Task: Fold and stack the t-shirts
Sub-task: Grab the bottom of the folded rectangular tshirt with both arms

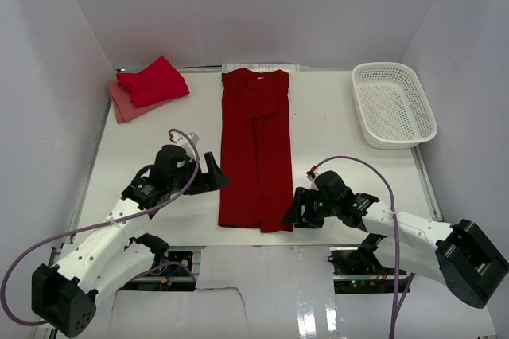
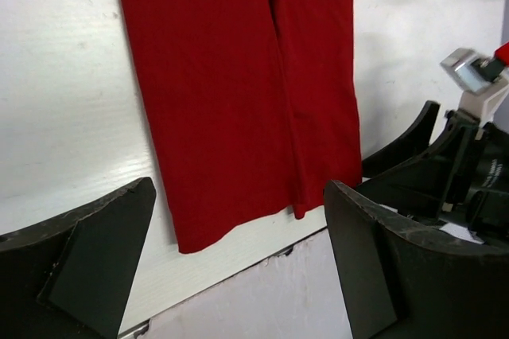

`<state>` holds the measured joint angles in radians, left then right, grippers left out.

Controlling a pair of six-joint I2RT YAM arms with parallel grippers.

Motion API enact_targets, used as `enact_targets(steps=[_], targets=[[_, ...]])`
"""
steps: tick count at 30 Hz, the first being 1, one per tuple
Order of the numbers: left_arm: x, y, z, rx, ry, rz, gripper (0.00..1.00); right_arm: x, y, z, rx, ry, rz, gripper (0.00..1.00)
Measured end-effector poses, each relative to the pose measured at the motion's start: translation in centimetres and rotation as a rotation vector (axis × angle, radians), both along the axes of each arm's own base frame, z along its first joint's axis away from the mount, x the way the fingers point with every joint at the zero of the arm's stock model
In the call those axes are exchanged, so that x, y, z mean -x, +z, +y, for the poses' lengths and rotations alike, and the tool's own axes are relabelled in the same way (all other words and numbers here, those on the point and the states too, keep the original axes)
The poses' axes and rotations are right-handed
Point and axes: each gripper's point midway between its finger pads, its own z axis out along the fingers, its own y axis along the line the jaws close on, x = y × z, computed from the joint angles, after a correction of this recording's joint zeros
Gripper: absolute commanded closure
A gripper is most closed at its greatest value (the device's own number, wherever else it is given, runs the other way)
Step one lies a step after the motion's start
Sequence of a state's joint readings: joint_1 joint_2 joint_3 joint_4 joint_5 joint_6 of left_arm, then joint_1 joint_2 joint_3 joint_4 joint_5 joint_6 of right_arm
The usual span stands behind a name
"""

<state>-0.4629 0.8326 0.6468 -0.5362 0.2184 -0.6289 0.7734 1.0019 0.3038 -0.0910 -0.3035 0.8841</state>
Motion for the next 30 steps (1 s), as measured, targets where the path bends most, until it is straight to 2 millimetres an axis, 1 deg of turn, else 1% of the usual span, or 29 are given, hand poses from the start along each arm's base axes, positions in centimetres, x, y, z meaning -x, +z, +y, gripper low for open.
enact_targets(steps=[2, 4, 5, 7, 9, 10, 12, 14, 16, 20, 24, 27, 30], targets=[[0.9, -1.9, -1.0, -0.020, -0.026, 0.029, 0.02, 0.1, -0.3, 0.0, 0.008, 0.003, 0.010, 0.36], [2.4, -4.7, -2.3, -0.052, -0.064, 0.077, 0.02, 0.1, -0.2, 0.0, 0.006, 0.006, 0.007, 0.36], [3.2, -6.2, -2.5, -0.075, -0.072, 0.106, 0.02, 0.1, -0.2, 0.0, 0.006, 0.008, 0.006, 0.36], [5.7, -9.3, -2.6, -0.140, -0.092, 0.153, 0.02, 0.1, -0.3, -0.1, 0.011, 0.012, 0.003, 0.36], [8.2, -10.8, -2.8, -0.176, -0.134, 0.156, 0.02, 0.0, -0.2, -0.2, 0.022, 0.016, -0.003, 0.36], [9.1, -10.6, -3.4, -0.170, -0.163, 0.121, 0.02, 0.0, -0.2, -0.2, 0.028, 0.017, -0.007, 0.36], [10.2, -9.6, -4.6, -0.123, -0.199, 0.066, 0.02, -0.1, -0.2, -0.3, 0.036, 0.018, -0.015, 0.36], [10.8, -9.0, -5.4, -0.089, -0.205, 0.027, 0.02, -0.2, -0.2, -0.4, 0.043, 0.023, -0.024, 0.36], [11.2, -9.2, -5.7, -0.083, -0.193, 0.024, 0.02, -0.3, -0.1, -0.4, 0.049, 0.025, -0.029, 0.36], [10.4, -10.8, -5.2, -0.141, -0.109, 0.048, 0.02, -0.6, 0.1, -0.4, 0.058, 0.029, -0.039, 0.36], [9.3, -10.8, -5.1, -0.157, -0.008, 0.054, 0.02, -0.8, 0.1, -0.3, 0.068, 0.035, -0.042, 0.35], [8.9, -10.7, -4.0, -0.156, 0.065, 0.061, 0.02, -0.8, -0.1, -0.3, 0.075, 0.037, -0.040, 0.35], [9.1, -10.4, -2.7, -0.123, 0.109, 0.060, 0.02, -0.8, -0.1, -0.4, 0.077, 0.039, -0.040, 0.35]])
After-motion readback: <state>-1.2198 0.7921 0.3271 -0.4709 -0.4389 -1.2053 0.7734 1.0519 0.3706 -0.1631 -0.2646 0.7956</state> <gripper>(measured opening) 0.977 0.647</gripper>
